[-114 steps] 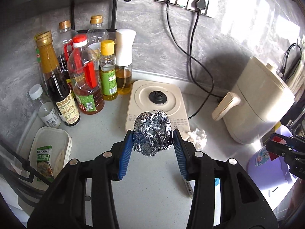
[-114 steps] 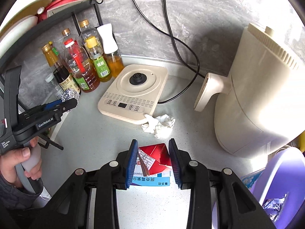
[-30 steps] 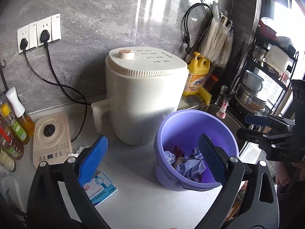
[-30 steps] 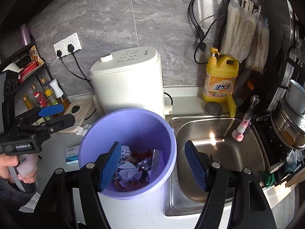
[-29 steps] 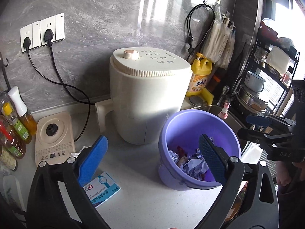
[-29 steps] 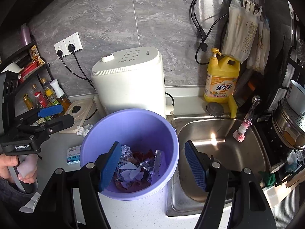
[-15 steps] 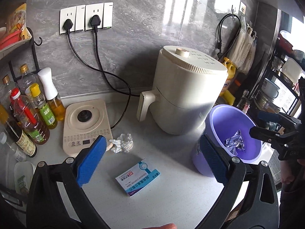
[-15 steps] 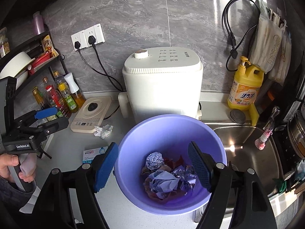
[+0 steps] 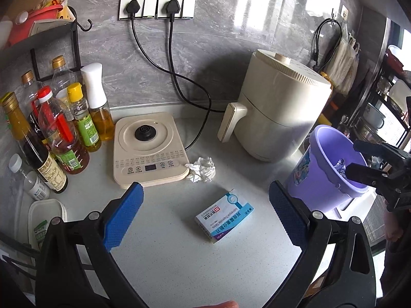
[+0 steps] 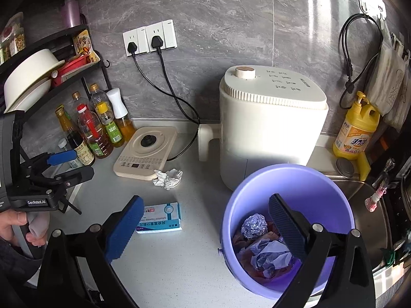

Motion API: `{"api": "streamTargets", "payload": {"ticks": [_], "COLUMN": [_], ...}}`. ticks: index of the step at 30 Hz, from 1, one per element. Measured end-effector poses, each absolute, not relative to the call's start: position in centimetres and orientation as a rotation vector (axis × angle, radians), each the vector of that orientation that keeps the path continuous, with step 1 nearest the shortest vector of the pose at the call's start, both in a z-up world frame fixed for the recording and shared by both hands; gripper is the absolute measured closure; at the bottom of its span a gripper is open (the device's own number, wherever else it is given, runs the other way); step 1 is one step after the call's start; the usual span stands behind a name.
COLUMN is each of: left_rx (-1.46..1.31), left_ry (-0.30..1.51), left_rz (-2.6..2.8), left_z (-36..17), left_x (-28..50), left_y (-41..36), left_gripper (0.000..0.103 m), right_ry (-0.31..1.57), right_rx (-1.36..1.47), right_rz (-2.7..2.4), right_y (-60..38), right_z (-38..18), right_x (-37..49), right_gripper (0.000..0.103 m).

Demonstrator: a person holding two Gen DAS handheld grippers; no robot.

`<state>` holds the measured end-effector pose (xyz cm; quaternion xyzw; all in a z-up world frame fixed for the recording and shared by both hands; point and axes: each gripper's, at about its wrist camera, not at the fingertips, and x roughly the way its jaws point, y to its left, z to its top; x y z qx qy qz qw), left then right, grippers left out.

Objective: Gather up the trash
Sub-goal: 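Reach the left gripper to the blue-white medicine box and grasp it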

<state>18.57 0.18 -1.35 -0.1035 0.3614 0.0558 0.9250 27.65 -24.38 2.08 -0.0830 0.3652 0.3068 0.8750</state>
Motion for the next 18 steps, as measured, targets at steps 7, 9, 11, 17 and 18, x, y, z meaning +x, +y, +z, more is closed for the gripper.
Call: {"api": "streamTargets", "payload": {"ticks": [7, 9, 11, 17, 18], "left_rx": [-0.217, -0.212, -0.198, -0.146, -0.136], "left_ry": [0.786, 0.806, 0.828, 0.889, 0.894], "left_rz": [0.077, 0.063, 0.048, -0.018, -0.032], "left_z": [-4.2, -5.2, -6.3, -9.3, -9.7], "left_x": [18.0, 18.0, 18.2, 19.3, 19.6], "left_y": [1.7, 1.8, 1.8, 1.1, 1.0], "left_gripper": [0.006, 0.006, 0.006, 0.006, 0.006], "right_ry": [0.801, 0.814, 0.827, 0.886, 0.899], "right_rx": [-0.206, -0.223, -0.227, -0.270, -0.278], "right_rz": [0.670, 0.676, 0.684, 0.682, 0.678], "right_y": [-21.2, -20.1, -19.4, -17.3, -17.1], "right_z": [0.6, -0.1, -0.7, -3.0, -3.5], "right_x": [26.3, 26.0, 25.7, 25.2, 25.1], "right_gripper": [0.008, 0.008, 0.008, 0.025, 0.027]}}
